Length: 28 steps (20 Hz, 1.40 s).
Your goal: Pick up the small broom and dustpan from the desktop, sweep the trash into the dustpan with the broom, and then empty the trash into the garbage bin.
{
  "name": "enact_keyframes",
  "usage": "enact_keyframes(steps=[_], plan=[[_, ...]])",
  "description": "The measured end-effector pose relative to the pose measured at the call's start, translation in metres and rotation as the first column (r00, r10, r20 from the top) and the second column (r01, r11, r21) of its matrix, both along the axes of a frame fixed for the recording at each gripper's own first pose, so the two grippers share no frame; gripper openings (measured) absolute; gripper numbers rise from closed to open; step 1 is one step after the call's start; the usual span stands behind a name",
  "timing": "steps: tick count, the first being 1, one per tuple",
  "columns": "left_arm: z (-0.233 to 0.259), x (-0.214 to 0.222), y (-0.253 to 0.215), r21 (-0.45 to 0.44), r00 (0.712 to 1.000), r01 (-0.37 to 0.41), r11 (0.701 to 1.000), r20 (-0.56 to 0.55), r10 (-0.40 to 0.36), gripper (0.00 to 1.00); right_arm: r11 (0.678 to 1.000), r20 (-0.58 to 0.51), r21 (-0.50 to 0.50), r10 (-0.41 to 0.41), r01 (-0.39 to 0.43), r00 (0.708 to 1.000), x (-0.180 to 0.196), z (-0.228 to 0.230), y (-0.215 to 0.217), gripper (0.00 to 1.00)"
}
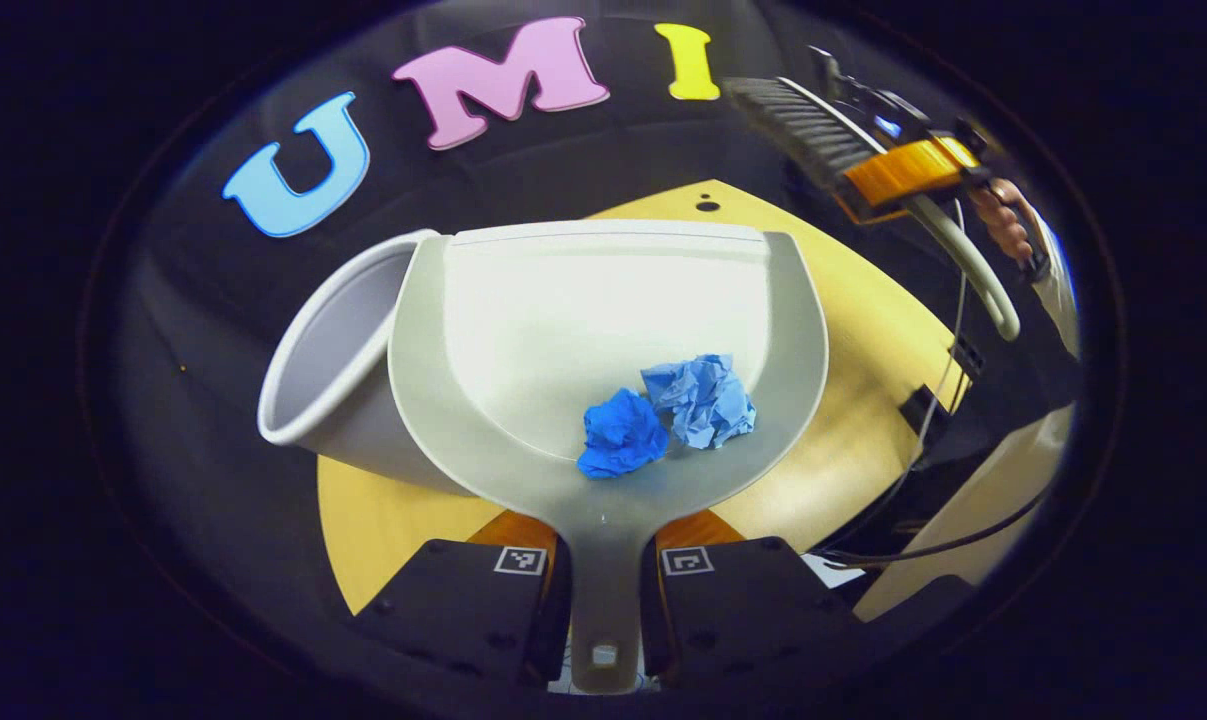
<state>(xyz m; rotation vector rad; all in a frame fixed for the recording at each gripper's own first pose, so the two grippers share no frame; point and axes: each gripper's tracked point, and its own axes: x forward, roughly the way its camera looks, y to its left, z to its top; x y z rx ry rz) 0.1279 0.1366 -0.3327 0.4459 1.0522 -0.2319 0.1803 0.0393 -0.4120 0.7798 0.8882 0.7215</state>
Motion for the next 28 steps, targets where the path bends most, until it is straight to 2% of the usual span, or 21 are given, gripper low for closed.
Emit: enact_keyframes(steps=[3,5,7,10,11,12,13,14,17,18,19,21,22,23,24,25,26,27,28], plan=[[0.032,0.035,0.016,0.033,0.993,-0.046,0.998,0.114,0.042,0.25,0.997,0.026,-0.044,-0.060,0.062,0.998,-0.022,-0.045,-0.001,0.34],[0.026,0.037,0.037,0.169,0.985,-0.069,0.983,0.166,0.041,0.25,0.993,0.023,-0.090,-0.069,0.071,0.997,-0.046,-0.082,-0.005,0.33],[0.016,0.036,0.064,0.341,0.982,-0.063,0.938,0.189,-0.003,0.25,0.991,0.022,-0.121,-0.060,0.063,0.998,-0.085,-0.101,-0.004,0.33],[0.019,0.035,0.082,0.540,0.991,-0.032,0.841,0.128,-0.045,0.25,0.990,0.017,-0.136,-0.039,0.041,0.999,-0.137,-0.101,0.019,0.34],[0.022,0.033,0.085,0.609,0.992,-0.012,0.793,0.104,-0.065,0.25,0.990,0.011,-0.138,-0.034,0.035,0.999,-0.149,-0.106,0.026,0.34],[0.022,0.031,0.088,0.677,0.993,0.015,0.736,0.077,-0.091,0.25,0.989,0.005,-0.143,-0.030,0.030,1.000,-0.161,-0.114,0.035,0.38],[0.022,0.029,0.088,0.735,0.993,0.047,0.677,0.042,-0.115,0.25,0.988,0.004,-0.150,-0.024,0.024,1.000,-0.168,-0.120,0.041,0.34],[0.023,0.030,0.092,0.781,0.990,0.083,0.618,0.005,-0.139,0.25,0.987,0.004,-0.157,-0.018,0.019,1.000,-0.173,-0.125,0.049,0.34],[0.020,0.030,0.102,0.867,0.974,0.182,0.464,-0.094,-0.207,0.25,0.987,-0.003,-0.159,-0.011,0.011,1.000,-0.154,-0.127,0.079,0.34],[0.023,0.030,0.107,0.889,0.964,0.216,0.403,-0.128,-0.233,0.25,0.987,-0.005,-0.159,-0.008,0.008,1.000,-0.148,-0.129,0.087,0.29],[0.023,0.030,0.109,0.911,0.951,0.251,0.328,-0.170,-0.257,0.25,0.987,-0.007,-0.162,-0.004,0.003,1.000,-0.141,-0.132,0.094,0.29],[0.023,0.030,0.110,0.934,0.913,0.319,0.161,-0.257,-0.317,0.25,0.985,-0.010,-0.174,0.011,-0.012,1.000,-0.140,-0.140,0.110,0.38],[0.022,0.029,0.110,0.935,0.895,0.342,0.091,-0.295,-0.336,0.25,0.984,-0.012,-0.179,0.018,-0.020,1.000,-0.141,-0.143,0.122,0.33],[0.025,0.029,0.112,0.932,0.878,0.359,0.044,-0.321,-0.354,0.25,0.983,-0.014,-0.183,0.025,-0.027,1.000,-0.140,-0.146,0.130,0.34],[0.024,0.029,0.113,0.930,0.867,0.367,0.026,-0.332,-0.371,0.25,0.981,-0.014,-0.189,0.032,-0.034,0.999,-0.144,-0.150,0.137,0.34],[0.024,0.029,0.115,0.930,0.863,0.366,0.035,-0.325,-0.386,0.25,0.980,-0.016,-0.195,0.036,-0.039,0.999,-0.147,-0.155,0.144,0.33],[0.026,0.030,0.119,0.931,0.869,0.357,0.075,-0.301,-0.392,0.25,0.978,-0.020,-0.202,0.037,-0.040,0.999,-0.153,-0.159,0.149,0.29],[0.024,0.030,0.116,0.929,0.879,0.342,0.140,-0.263,-0.399,0.25,0.977,-0.024,-0.210,0.032,-0.036,0.999,-0.160,-0.163,0.151,0.34],[0.025,0.032,0.108,0.923,0.888,0.322,0.211,-0.217,-0.406,0.24,0.976,-0.025,-0.215,0.024,-0.029,0.999,-0.161,-0.166,0.155,0.34]])
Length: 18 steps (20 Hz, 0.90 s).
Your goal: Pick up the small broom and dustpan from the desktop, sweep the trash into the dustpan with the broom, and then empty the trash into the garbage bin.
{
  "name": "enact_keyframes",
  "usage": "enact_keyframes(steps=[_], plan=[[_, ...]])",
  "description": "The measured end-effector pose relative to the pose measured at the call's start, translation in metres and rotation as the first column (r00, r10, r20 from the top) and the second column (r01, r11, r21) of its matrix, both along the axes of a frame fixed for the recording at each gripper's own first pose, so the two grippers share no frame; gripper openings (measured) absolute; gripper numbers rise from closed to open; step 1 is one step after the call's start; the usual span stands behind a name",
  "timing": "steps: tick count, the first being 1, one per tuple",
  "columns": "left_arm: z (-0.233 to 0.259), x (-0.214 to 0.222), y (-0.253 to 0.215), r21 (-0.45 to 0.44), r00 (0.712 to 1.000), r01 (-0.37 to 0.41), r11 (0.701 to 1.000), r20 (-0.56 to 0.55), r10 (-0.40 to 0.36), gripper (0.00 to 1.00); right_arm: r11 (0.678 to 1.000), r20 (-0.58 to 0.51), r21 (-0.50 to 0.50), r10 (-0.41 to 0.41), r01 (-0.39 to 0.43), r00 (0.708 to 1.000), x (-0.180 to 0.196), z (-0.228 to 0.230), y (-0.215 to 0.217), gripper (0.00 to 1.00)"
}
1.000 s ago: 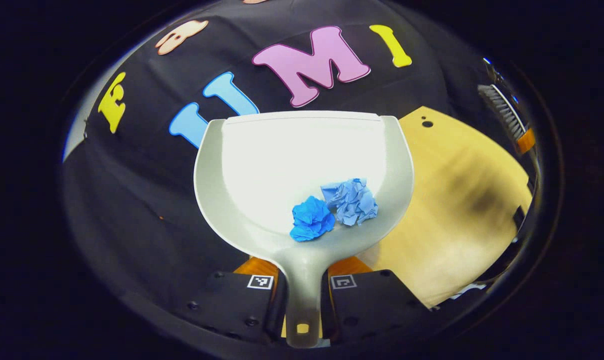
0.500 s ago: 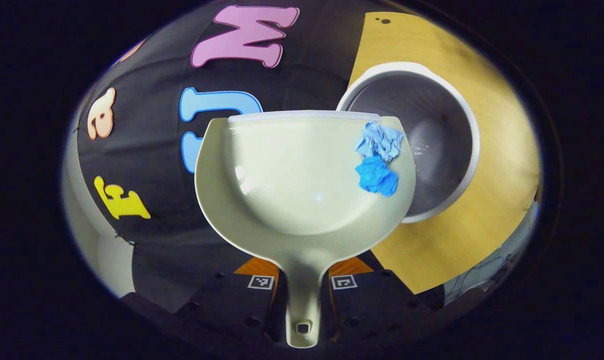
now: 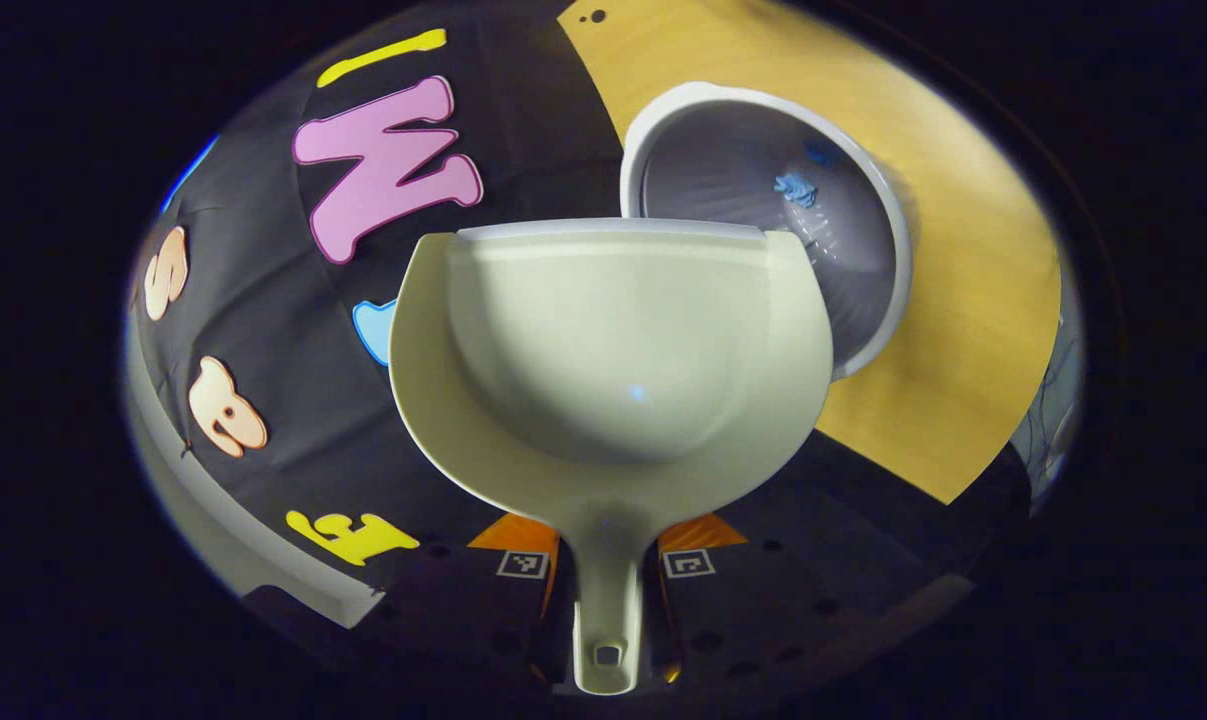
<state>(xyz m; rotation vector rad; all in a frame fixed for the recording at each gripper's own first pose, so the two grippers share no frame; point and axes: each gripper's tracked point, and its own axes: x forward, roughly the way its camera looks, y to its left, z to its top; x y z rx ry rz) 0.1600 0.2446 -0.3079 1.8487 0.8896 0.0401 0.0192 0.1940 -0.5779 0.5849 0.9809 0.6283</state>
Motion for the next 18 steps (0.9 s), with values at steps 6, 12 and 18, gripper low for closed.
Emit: enact_keyframes(steps=[6,12,18], plan=[[-0.004,-0.006,-0.099,-0.499,0.980,0.030,0.866,0.185,0.072,0.25,0.993,0.044,-0.040,-0.113,0.114,0.993,0.047,0.048,-0.015,0.33],[-0.072,-0.032,-0.240,-0.921,0.979,-0.087,0.380,-0.007,0.206,0.22,0.925,0.056,-0.208,-0.314,0.318,0.948,0.116,0.037,-0.066,0.34],[-0.215,-0.106,-0.329,-0.834,0.784,-0.540,-0.109,-0.546,0.295,0.25,0.847,-0.137,-0.424,-0.411,0.322,0.901,0.083,-0.051,-0.066,0.34]])
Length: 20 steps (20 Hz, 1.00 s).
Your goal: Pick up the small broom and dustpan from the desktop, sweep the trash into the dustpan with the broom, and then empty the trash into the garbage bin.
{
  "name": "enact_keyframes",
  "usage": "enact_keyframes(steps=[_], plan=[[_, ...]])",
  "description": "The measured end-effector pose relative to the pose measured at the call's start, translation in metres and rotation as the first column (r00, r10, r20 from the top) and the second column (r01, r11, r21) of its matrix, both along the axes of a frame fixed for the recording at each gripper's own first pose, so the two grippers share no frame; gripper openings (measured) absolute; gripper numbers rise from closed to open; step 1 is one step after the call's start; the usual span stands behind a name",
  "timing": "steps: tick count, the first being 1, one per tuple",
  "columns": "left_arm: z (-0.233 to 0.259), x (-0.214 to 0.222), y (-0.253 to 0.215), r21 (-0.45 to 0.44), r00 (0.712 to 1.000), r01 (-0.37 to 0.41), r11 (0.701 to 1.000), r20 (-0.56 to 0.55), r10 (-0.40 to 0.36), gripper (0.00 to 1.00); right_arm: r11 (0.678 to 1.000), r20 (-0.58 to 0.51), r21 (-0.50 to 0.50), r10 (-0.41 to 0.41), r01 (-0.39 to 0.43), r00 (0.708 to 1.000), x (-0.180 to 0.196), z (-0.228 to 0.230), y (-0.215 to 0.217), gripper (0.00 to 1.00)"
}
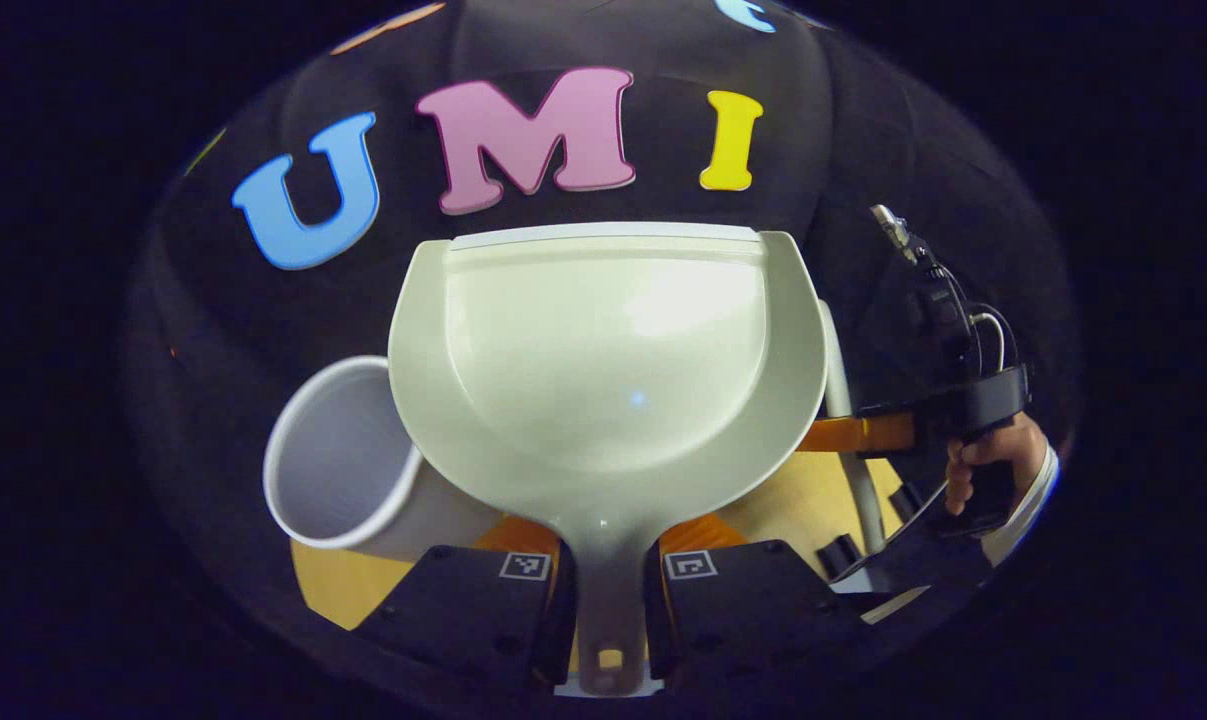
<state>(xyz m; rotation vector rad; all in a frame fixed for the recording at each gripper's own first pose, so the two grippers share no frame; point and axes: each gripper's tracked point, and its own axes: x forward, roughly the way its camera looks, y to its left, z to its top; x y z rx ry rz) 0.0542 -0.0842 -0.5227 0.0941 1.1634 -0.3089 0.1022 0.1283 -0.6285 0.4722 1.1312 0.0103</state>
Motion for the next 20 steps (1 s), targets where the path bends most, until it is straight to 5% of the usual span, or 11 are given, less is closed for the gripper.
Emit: enact_keyframes(steps=[6,13,16,20], plan=[[-0.118,-0.048,0.010,0.140,0.969,-0.018,0.990,-0.242,0.051,0.25,0.996,-0.208,-0.053,0.055,-0.068,0.977,-0.040,-0.080,0.025,0.34],[-0.136,-0.031,0.010,0.161,0.914,-0.140,0.977,-0.359,0.190,0.25,0.982,-0.344,-0.138,0.075,-0.129,0.936,-0.059,-0.136,0.028,0.35],[-0.132,-0.039,0.008,0.142,0.866,-0.196,0.970,-0.439,0.239,0.25,0.972,-0.384,-0.174,0.079,-0.156,0.920,-0.062,-0.150,0.027,0.35],[-0.131,-0.036,0.012,0.213,0.878,-0.115,0.970,-0.436,0.199,0.26,0.963,-0.451,-0.186,0.091,-0.193,0.888,-0.072,-0.164,0.028,0.31]])
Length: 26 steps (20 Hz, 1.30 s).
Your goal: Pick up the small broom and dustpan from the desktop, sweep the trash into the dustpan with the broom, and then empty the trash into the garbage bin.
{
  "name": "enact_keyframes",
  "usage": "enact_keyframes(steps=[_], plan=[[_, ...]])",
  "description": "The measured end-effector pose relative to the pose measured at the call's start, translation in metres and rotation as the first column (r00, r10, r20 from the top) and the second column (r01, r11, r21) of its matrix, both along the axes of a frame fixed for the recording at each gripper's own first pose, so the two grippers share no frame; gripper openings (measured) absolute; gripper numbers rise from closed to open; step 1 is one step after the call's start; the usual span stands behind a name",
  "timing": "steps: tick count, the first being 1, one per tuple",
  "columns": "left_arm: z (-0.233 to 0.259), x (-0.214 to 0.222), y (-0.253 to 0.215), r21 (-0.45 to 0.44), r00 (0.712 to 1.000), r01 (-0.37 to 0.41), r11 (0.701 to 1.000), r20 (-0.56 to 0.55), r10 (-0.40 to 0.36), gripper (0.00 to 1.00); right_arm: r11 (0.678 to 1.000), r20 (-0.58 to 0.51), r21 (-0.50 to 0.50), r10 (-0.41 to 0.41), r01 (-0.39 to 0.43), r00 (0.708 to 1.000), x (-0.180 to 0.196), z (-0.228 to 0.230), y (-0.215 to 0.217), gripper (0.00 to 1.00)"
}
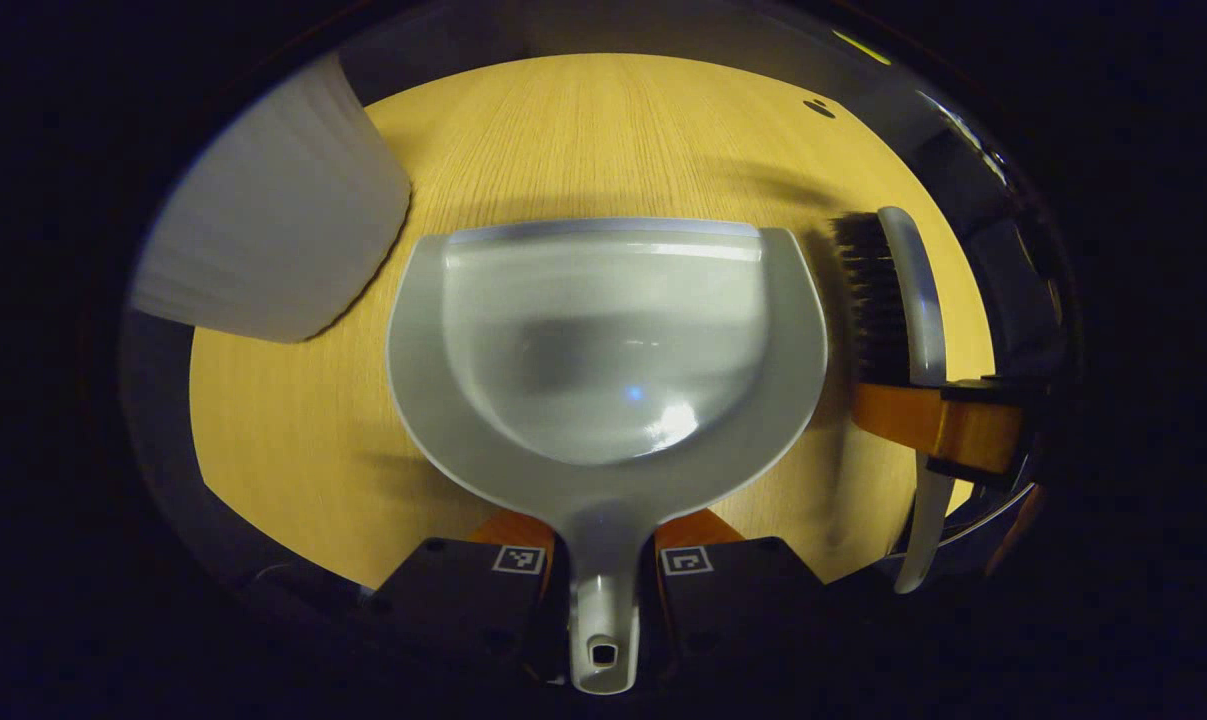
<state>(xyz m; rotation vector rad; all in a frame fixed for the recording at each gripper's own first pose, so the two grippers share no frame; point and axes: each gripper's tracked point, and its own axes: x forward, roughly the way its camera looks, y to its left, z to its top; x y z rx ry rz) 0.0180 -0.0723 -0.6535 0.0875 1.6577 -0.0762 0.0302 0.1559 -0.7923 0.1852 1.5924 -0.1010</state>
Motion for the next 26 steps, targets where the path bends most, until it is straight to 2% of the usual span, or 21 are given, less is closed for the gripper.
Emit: enact_keyframes(steps=[1,4,6,7,8,10,12,13,15,22,24,25,26], plan=[[0.002,0.001,0.000,0.003,1.000,-0.002,1.000,-0.002,0.002,0.26,1.000,-0.033,0.006,-0.002,0.003,0.999,-0.006,-0.003,0.001,0.34],[-0.001,-0.002,0.000,0.009,1.000,0.003,1.000,-0.005,-0.003,0.27,1.000,-0.026,0.001,-0.008,0.008,1.000,-0.002,-0.006,0.002,0.34],[-0.004,-0.003,0.000,0.008,1.000,0.008,1.000,-0.012,-0.008,0.28,1.000,-0.032,0.007,-0.008,0.008,0.999,-0.004,-0.006,0.003,0.38],[-0.003,-0.004,0.000,0.007,1.000,0.015,1.000,-0.017,-0.014,0.28,1.000,-0.034,0.007,-0.010,0.010,0.999,-0.004,-0.007,0.004,0.43],[-0.003,-0.005,0.000,0.005,0.999,0.023,1.000,-0.023,-0.023,0.29,1.000,-0.035,0.008,-0.007,0.007,0.999,-0.004,-0.006,0.004,0.41],[-0.002,-0.010,-0.001,-0.008,0.998,0.031,0.999,-0.052,-0.031,0.31,1.000,-0.042,0.008,0.002,-0.002,0.999,-0.007,-0.006,0.004,0.45],[0.001,-0.018,-0.008,-0.026,0.995,0.034,0.999,-0.089,-0.037,0.64,1.000,-0.038,-0.013,0.009,-0.010,0.999,-0.010,-0.004,0.002,0.43],[0.003,-0.019,-0.013,-0.044,0.996,0.034,0.998,-0.087,-0.037,0.80,1.000,-0.039,-0.016,0.014,-0.015,0.999,-0.013,-0.004,0.002,0.53],[0.005,-0.018,-0.016,-0.053,0.997,0.047,0.998,-0.054,-0.049,0.80,1.000,-0.044,-0.010,0.021,-0.022,0.999,-0.018,0.000,0.002,1.00],[0.033,-0.017,-0.002,-0.027,0.990,0.131,0.991,0.057,-0.130,0.80,1.000,0.042,0.023,-0.021,0.020,0.999,-0.023,0.036,0.006,0.98],[0.051,-0.020,0.000,-0.031,0.978,0.180,0.983,0.110,-0.176,0.80,0.999,0.083,0.038,-0.011,0.008,0.997,-0.025,0.052,0.009,0.98],[0.062,-0.021,0.002,-0.026,0.970,0.203,0.979,0.143,-0.198,0.80,0.999,0.118,0.048,-0.005,-0.001,0.993,-0.025,0.061,0.011,0.94],[0.073,-0.020,0.003,-0.021,0.958,0.222,0.975,0.190,-0.214,0.80,0.998,0.151,0.054,0.004,-0.012,0.988,-0.027,0.071,0.013,0.94]])
